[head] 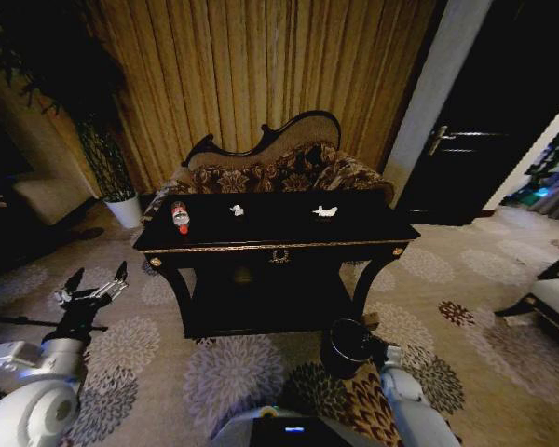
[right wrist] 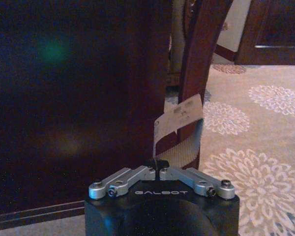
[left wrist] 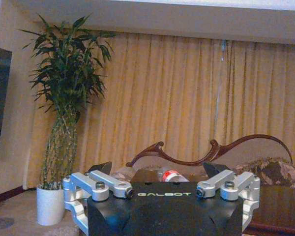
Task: Move to the front of the table and place the trash on the table into the trash bin.
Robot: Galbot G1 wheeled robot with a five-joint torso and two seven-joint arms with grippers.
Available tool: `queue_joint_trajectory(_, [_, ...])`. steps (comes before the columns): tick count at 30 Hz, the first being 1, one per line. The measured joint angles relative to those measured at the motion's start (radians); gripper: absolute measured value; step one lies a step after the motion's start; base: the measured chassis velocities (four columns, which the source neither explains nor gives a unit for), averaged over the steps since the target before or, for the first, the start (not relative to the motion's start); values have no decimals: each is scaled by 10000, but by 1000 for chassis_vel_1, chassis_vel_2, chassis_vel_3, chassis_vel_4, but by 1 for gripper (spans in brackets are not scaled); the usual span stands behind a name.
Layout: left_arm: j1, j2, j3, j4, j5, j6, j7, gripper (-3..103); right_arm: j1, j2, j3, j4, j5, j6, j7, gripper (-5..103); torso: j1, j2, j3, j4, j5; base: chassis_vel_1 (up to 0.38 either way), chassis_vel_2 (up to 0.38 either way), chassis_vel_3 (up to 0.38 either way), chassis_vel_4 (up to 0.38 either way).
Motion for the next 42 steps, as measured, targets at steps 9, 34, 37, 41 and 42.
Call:
queue_joint_trajectory(9, [0,-7,21,35,-11,-8,6,100,-81,-151,-8,343,-123,2,5,29,0,0,-1,-2,0,0,0,0,0])
queue_joint_trajectory(34, [2,76,61,137,-47,-157,43,100,-335,-221,53,908,88,-116,7,100,0,0,0,-1,2,0,0,0,0])
queue_joint_trajectory(37, [11,76,61,142,-55,-158,44,100,-338,-219,53,938,99,-141,6,100,0,0,-1,-1,1,0,0,0,0])
queue_joint_trajectory(41, [-4,76,66,147,-62,-158,46,100,-357,-157,52,1011,140,-167,7,100,0,1,0,-1,2,0,0,0,0])
queue_joint_trajectory(42, [-14,76,76,148,-62,-157,47,100,-383,-144,53,1070,197,-185,6,100,0,1,0,-1,3,0,0,0,0])
